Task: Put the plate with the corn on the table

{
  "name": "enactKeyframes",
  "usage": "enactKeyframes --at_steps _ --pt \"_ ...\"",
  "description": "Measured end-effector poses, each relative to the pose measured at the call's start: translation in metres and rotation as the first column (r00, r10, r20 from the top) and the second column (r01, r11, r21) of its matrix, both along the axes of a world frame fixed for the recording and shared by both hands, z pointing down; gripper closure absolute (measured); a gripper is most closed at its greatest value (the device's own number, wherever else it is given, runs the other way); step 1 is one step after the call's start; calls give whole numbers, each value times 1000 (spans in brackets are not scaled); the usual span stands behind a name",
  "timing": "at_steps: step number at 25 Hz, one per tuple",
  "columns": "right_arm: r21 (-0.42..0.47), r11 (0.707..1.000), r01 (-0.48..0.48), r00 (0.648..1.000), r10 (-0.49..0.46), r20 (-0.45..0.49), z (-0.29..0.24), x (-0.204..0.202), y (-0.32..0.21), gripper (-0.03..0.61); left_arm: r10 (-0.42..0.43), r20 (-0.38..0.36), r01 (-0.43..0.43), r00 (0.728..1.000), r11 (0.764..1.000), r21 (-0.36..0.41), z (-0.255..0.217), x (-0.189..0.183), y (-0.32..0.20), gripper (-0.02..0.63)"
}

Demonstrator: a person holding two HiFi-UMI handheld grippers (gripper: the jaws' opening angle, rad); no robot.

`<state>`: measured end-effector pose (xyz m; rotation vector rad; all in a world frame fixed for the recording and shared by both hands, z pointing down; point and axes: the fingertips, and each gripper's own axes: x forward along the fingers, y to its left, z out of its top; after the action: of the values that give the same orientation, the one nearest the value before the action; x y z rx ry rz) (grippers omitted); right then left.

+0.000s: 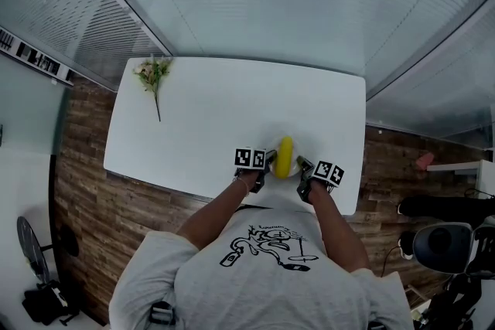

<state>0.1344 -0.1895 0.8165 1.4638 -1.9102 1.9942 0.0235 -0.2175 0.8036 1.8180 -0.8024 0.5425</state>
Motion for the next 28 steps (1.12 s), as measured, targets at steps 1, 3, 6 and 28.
enactKeyframes --at_steps 1,3,6,28 --pt "2 1000 5 1000 -5 -7 0 0 0 512 5 16 -5 1000 1000 11 0 -1 1 516" --pt "4 1000 12 1000 -12 -17 0 0 0 511 18 46 -19 999 999 33 -1 -2 2 508" --pt "5 1000 17 1000 -17 -26 0 -1 1 511 31 64 -34 997 998 49 -1 -3 2 506" --pt "7 994 113 974 -110 -198 1 3 6 497 123 272 -170 954 973 155 3 -2 6 483"
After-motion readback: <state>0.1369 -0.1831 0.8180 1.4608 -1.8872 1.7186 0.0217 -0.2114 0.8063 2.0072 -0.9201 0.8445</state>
